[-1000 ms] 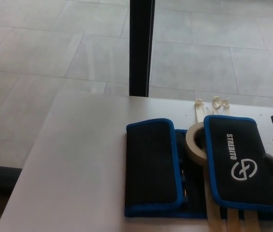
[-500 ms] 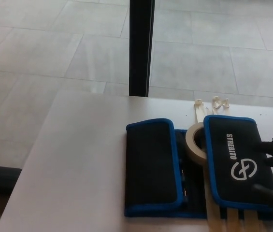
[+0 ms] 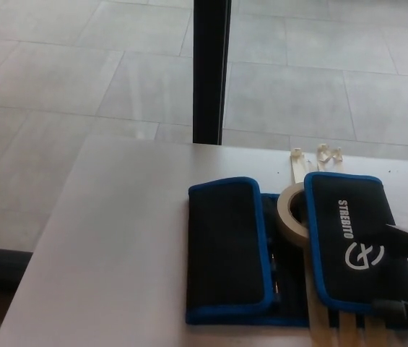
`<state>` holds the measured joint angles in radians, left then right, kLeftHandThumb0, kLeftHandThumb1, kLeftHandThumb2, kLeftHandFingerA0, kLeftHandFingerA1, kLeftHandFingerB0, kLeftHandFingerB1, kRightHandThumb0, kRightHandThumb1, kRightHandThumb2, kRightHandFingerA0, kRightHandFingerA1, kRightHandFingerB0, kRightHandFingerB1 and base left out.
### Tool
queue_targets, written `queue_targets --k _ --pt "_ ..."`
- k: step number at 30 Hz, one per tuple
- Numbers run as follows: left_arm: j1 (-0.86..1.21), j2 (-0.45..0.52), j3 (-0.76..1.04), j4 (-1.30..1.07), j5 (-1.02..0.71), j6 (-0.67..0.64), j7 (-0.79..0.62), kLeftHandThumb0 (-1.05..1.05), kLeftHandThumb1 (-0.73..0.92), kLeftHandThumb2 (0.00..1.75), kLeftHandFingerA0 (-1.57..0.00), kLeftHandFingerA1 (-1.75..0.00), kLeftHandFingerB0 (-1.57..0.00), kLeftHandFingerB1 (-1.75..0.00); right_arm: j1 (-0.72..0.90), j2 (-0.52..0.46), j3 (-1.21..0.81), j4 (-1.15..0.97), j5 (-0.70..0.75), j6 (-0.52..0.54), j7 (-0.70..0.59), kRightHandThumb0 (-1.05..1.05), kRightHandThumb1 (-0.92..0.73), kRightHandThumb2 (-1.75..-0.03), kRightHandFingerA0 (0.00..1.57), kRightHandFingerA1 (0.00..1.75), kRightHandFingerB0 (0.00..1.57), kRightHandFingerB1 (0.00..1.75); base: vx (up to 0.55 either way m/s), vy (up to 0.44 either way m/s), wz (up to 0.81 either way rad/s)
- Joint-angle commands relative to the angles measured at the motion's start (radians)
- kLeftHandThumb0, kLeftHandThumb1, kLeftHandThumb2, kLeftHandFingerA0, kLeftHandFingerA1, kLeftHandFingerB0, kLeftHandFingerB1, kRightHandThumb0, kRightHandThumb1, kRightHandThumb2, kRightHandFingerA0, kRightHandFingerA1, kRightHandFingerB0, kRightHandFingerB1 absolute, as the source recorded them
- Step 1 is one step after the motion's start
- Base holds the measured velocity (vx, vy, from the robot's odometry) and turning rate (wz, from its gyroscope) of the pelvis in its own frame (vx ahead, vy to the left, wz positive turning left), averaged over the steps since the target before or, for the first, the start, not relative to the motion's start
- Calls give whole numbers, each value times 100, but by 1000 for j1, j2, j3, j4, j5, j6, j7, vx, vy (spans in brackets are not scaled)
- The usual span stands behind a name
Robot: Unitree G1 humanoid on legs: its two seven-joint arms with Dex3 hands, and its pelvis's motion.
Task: The robot uses its right hand to open a black folded toolkit cover kept in the middle of the desk
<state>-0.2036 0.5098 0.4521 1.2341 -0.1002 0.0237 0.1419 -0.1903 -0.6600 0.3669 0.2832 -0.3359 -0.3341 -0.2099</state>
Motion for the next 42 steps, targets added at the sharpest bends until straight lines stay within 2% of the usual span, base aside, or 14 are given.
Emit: queue_targets --k 1,3,4,5,6,15,17,18,19,21,30,31,33,42 --pt "-11 27 9 8 -21 -33 6 -44 56 57 -57 -71 -59 -55 -65 -94 92 -20 -390 -148 -112 -61 -52 -90 44 65 36 51 0 0 0" --pt "-16 31 6 9 -18 -20 14 -45 56 57 -60 -70 -62 -54 -71 -86 101 -19 -409 -111 -119 -62 -50 -89 41 64 31 49 0 0 0" --pt "-17 32 2 10 -12 -22 16 -45 56 57 -61 -72 -60 -55 -72 -82 107 -15 -415 -91 -113 -62 -65 -60 41 56 34 35 0 0 0" --pt "-18 33 1 11 -11 -20 19 -45 56 57 -62 -72 -60 -54 -71 -80 112 -14 -421 -75 -108 -66 -52 -89 37 61 27 47 0 0 0" --pt "-21 33 2 12 -12 -18 21 -46 55 57 -65 -74 -62 -55 -68 -81 116 -16 -427 -60 -101 -61 -65 -60 39 54 35 33 0 0 0" --pt "-21 38 9 10 -19 -26 17 -45 56 57 -62 -73 -61 -56 -95 -38 169 77 -474 -6 -121 -60 -66 -60 34 54 32 35 0 0 0" --pt "-25 40 10 8 -19 -20 22 -45 56 57 -58 -71 -58 -54 -94 -8 186 62 -518 125 -78 -67 -67 -60 18 50 20 33 0 0 0" --pt "-26 40 10 8 -18 -20 22 -46 56 57 -58 -70 -59 -54 -95 5 190 56 -513 167 -31 -38 -41 -100 1 53 0 50 0 0 0" --pt "-25 36 17 8 -26 -24 18 -44 55 56 -59 -71 -58 -55 -88 17 199 46 -531 220 -5 -69 -62 -59 2 41 6 32 0 0 0" --pt "-26 33 18 10 -27 -27 25 -46 54 56 -62 -72 -62 -55 -86 32 213 41 -560 281 21 -69 -43 -86 2 30 3 29 0 0 0" --pt "-23 35 21 10 -27 -29 16 -46 56 57 -64 -77 -63 -56 -98 60 229 111 -625 382 -44 -61 -37 -82 0 35 3 38 0 0 0" --pt "-23 35 21 10 -27 -28 17 -46 55 57 -65 -77 -63 -56 -101 62 230 122 -633 392 -59 -60 -55 -59 3 34 10 28 0 0 0" --pt "-24 35 23 14 -29 -29 15 -45 56 57 -62 -74 -62 -56 -114 67 220 145 -641 399 -100 -35 -48 -102 4 55 0 50 0 0 0" --pt "-23 35 17 16 -22 -36 16 -45 56 57 -62 -74 -62 -56 -118 82 203 163 -663 404 -127 -35 -48 -102 4 55 0 50 0 0 0"
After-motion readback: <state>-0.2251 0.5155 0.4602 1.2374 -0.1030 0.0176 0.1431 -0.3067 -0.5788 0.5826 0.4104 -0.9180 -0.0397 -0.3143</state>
